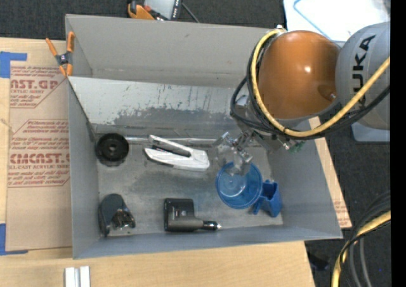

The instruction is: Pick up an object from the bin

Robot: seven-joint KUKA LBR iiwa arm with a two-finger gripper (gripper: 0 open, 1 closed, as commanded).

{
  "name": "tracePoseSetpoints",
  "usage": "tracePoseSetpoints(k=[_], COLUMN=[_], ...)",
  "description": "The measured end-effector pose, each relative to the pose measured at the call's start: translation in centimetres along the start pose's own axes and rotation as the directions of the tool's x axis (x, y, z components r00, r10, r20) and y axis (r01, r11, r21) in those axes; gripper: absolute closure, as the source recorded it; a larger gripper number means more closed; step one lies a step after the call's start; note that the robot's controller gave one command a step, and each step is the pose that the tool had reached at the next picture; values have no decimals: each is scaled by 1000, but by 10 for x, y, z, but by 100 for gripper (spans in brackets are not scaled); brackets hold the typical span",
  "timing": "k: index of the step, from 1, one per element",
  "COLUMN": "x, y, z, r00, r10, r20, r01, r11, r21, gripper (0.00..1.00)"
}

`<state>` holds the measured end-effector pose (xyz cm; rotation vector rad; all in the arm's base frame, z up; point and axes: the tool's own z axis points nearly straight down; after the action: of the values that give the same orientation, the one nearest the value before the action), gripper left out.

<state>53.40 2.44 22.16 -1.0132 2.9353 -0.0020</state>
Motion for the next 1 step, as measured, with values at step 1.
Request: tracePoseSetpoints(k=[1], x=[7], y=[14], z=[-63], r00=[1000], r10=[-29], r20=[8], r01=[29], r11=[1000], r21=[6], gripper=[100])
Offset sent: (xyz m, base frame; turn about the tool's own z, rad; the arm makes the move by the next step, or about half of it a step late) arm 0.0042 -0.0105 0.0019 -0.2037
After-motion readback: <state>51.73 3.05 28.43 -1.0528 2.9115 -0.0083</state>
